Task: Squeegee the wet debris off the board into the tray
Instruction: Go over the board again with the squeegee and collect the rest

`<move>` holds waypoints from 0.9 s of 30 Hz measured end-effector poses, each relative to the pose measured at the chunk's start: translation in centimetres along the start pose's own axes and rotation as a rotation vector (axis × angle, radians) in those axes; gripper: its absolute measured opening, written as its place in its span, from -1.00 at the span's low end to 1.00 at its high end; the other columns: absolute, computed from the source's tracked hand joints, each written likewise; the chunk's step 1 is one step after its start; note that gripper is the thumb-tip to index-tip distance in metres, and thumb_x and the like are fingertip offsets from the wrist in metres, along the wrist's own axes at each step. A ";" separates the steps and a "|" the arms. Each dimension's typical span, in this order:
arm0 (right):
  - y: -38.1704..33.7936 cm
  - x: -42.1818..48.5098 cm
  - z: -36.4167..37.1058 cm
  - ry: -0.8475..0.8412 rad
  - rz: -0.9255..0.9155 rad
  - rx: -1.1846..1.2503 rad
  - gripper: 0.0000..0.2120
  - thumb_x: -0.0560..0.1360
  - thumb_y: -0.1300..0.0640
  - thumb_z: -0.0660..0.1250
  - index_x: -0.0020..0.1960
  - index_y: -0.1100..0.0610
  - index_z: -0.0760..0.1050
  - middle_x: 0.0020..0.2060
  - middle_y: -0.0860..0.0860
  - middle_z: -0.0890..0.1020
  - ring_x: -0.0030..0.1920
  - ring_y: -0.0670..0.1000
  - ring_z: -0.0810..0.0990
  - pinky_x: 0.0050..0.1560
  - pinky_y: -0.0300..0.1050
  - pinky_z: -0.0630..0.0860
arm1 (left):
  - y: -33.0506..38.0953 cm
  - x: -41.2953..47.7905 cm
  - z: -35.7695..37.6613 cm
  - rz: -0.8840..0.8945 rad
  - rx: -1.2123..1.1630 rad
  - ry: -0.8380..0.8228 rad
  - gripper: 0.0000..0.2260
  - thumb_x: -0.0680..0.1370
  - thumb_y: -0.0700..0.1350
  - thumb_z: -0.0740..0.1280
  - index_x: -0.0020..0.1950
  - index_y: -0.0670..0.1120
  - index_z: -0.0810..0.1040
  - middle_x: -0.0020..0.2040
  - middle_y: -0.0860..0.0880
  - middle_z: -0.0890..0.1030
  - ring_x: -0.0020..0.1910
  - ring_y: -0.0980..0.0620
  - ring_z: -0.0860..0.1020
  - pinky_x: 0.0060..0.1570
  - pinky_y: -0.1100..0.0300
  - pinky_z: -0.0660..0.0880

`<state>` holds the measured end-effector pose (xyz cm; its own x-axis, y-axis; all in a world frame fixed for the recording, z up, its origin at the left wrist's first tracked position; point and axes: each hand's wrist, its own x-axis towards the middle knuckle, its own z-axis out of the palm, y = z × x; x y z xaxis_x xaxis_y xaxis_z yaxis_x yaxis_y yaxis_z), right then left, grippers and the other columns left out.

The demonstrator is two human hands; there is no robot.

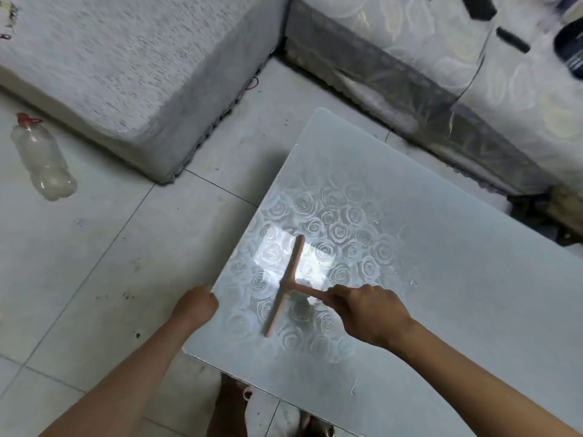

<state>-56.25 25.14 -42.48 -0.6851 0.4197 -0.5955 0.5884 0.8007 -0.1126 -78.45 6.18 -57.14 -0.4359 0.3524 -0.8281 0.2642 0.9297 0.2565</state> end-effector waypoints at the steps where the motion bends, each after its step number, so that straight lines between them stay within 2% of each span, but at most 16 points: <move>1: -0.5 0.0 -0.6 0.003 -0.007 -0.023 -0.71 0.62 -0.09 0.02 0.21 -0.10 0.44 -0.13 0.07 0.63 -0.14 0.16 0.60 -0.27 -0.11 0.36 | -0.1 0.1 0.0 0.004 -0.001 -0.028 -0.69 0.58 -0.22 0.07 0.25 -0.21 0.47 0.26 -0.21 0.53 0.22 -0.19 0.48 0.14 0.12 0.40; 4: -4.2 1.6 -2.2 0.084 -0.093 -0.081 -0.73 0.61 -0.04 0.03 0.19 -0.08 0.44 -0.19 0.11 0.62 -0.18 0.21 0.59 -0.32 -0.10 0.28 | -0.5 0.2 -0.4 -0.015 -0.076 -0.092 -0.58 0.52 -0.25 0.11 0.36 -0.11 0.46 0.31 -0.15 0.51 0.26 -0.14 0.48 0.17 0.14 0.42; 7: -8.9 4.5 -2.6 0.108 -0.148 -0.059 -0.78 0.58 0.03 0.10 0.17 -0.02 0.44 -0.17 0.15 0.61 -0.18 0.24 0.58 -0.31 -0.09 0.22 | -0.9 0.6 -0.6 0.018 -0.099 -0.083 -0.62 0.49 -0.27 0.16 0.27 -0.08 0.53 0.24 -0.17 0.56 0.20 -0.16 0.52 0.07 0.15 0.44; 9: -10.6 6.1 -2.2 0.078 -0.148 -0.060 -0.78 0.59 0.06 0.10 0.16 0.02 0.44 -0.17 0.15 0.61 -0.19 0.23 0.57 -0.30 -0.09 0.24 | -1.2 0.9 -1.0 0.038 -0.100 -0.059 -0.62 0.50 -0.28 0.15 0.25 -0.05 0.54 0.23 -0.16 0.57 0.21 -0.16 0.51 0.10 0.15 0.45; 12: -9.4 6.1 -0.8 0.062 -0.106 -0.056 -0.77 0.61 0.00 0.06 0.20 -0.01 0.37 -0.17 0.16 0.61 -0.18 0.24 0.58 -0.29 -0.08 0.30 | -1.5 1.2 -1.5 0.042 -0.098 -0.077 -0.58 0.51 -0.30 0.16 0.36 -0.11 0.45 0.34 -0.18 0.49 0.32 -0.16 0.45 0.25 0.11 0.40; 15: -5.8 3.6 0.5 0.056 -0.062 -0.063 -0.72 0.62 -0.10 -0.02 0.30 -0.14 0.27 -0.20 0.11 0.61 -0.18 0.24 0.58 -0.29 -0.05 0.33 | -1.1 1.6 -2.1 0.037 -0.072 -0.074 -0.52 0.54 -0.24 0.19 0.48 -0.11 0.30 0.46 -0.15 0.36 0.41 -0.13 0.35 0.31 0.14 0.32; 19: 0.7 -0.8 0.6 -0.003 0.121 -0.106 -0.63 0.60 -0.21 -0.07 0.39 -0.26 0.17 -0.13 0.00 0.64 -0.10 0.13 0.62 -0.24 -0.08 0.41 | 0.2 1.8 -2.5 0.087 -0.008 -0.067 -0.53 0.53 -0.28 0.13 0.46 -0.13 0.31 0.43 -0.15 0.39 0.38 -0.16 0.38 0.31 0.09 0.36; 21: 2.4 -2.3 -0.2 -0.050 0.175 -0.144 -0.64 0.60 -0.19 -0.06 0.39 -0.28 0.19 -0.13 -0.02 0.63 -0.10 0.11 0.62 -0.21 -0.09 0.44 | 1.2 1.8 -2.5 0.141 0.030 -0.073 -0.50 0.51 -0.29 0.11 0.46 -0.10 0.31 0.40 -0.12 0.42 0.33 -0.16 0.42 0.27 0.06 0.40; 25: 0.1 -1.6 -1.0 -0.009 0.072 -0.157 -0.67 0.61 -0.09 0.01 0.36 -0.19 0.24 -0.20 0.07 0.62 -0.17 0.19 0.60 -0.29 -0.06 0.32 | 3.1 1.7 -1.9 0.199 0.080 -0.071 -0.48 0.49 -0.30 0.12 0.46 -0.13 0.23 0.39 -0.14 0.39 0.29 -0.16 0.42 0.26 0.05 0.41; 27: -2.5 0.3 -1.3 0.064 -0.003 -0.129 -0.70 0.60 -0.04 0.05 0.31 -0.14 0.31 -0.23 0.11 0.62 -0.21 0.24 0.60 -0.31 -0.06 0.30 | 3.9 1.6 -1.5 0.212 0.129 -0.052 -0.39 0.49 -0.28 0.14 0.53 -0.16 0.06 0.47 -0.15 0.28 0.35 -0.17 0.36 0.29 0.03 0.38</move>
<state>-58.46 23.83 -41.35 -0.7150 0.4403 -0.5431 0.5291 0.8485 -0.0086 -79.45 10.51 -56.71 -0.3153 0.5290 -0.7879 0.4545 0.8130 0.3640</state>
